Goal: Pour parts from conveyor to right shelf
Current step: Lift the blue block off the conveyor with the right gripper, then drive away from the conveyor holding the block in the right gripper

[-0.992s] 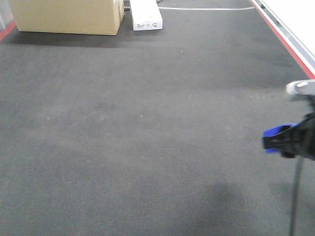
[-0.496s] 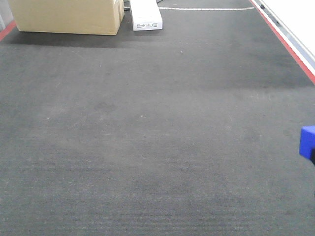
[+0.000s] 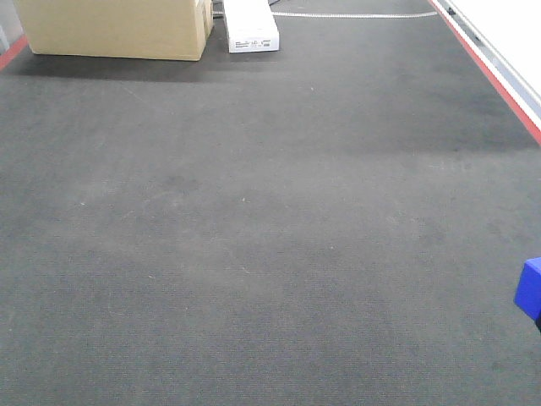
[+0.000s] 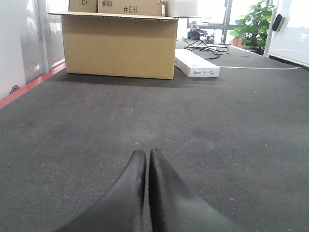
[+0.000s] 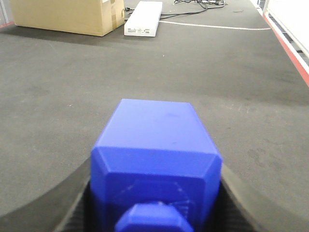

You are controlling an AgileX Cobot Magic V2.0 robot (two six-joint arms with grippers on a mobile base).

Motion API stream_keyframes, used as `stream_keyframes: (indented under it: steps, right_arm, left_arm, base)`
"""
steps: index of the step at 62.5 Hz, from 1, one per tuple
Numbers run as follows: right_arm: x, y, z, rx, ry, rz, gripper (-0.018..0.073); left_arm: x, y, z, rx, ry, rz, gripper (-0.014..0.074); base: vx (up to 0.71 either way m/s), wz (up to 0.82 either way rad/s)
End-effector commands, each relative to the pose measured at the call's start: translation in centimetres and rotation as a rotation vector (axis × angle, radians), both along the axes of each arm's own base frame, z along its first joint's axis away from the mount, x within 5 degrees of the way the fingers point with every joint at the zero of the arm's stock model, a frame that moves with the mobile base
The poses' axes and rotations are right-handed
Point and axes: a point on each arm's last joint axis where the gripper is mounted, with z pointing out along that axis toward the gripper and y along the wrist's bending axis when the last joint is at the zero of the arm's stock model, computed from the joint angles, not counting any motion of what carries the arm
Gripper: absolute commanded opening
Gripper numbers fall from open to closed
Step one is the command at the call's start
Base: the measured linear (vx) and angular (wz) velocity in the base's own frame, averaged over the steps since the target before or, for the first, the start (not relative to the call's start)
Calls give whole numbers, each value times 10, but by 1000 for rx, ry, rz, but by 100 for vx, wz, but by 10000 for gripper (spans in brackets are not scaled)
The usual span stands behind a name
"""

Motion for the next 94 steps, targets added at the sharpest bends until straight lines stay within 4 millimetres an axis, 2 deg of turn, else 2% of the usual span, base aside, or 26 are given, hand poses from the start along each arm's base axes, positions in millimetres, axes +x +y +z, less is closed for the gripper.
stream_keyframes:
  steps: [1,67,94]
  right_arm:
    - [2,-2,16,16,-109,-21,-6]
    - [2,-2,16,23,-103,-21,-6]
    - [2,-2,16,23,-103,-21,-6]
  left_arm:
    - [0,0,-3,-6,-60,-5,-6]
    - [0,0,-3,-6,-60,-5,-6]
    - [0,0,-3,-6,-60,-5,-6]
  base:
    - [0,0]
    - [-1,1]
    - [-28,2]
